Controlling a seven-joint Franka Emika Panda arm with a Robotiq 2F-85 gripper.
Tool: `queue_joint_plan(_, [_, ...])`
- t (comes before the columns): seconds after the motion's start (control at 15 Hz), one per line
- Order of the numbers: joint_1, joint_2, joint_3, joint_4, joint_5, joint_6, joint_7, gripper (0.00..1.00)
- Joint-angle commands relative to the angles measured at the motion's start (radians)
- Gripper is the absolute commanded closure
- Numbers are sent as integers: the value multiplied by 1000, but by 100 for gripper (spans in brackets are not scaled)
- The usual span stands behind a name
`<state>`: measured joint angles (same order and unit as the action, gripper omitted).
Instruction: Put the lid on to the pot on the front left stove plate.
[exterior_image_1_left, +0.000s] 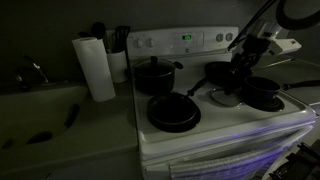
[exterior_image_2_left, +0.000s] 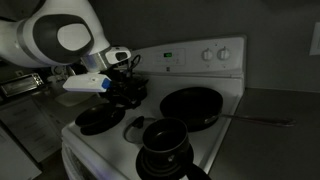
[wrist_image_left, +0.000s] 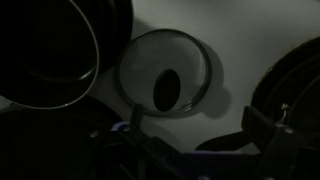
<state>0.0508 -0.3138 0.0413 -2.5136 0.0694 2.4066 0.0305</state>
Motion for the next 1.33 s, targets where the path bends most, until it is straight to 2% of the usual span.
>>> queue_joint_plan(0.0, [12,59,-14,-23,38,67,-36,0])
queue_joint_plan(0.53, [5,149,-27,-33,88,115,-50,0])
queue_joint_plan(0.87, [15,206,-39,-27,198,129,-151,0])
queue_joint_plan(1.27, [-11,271,-43,8,174,105,-192,0])
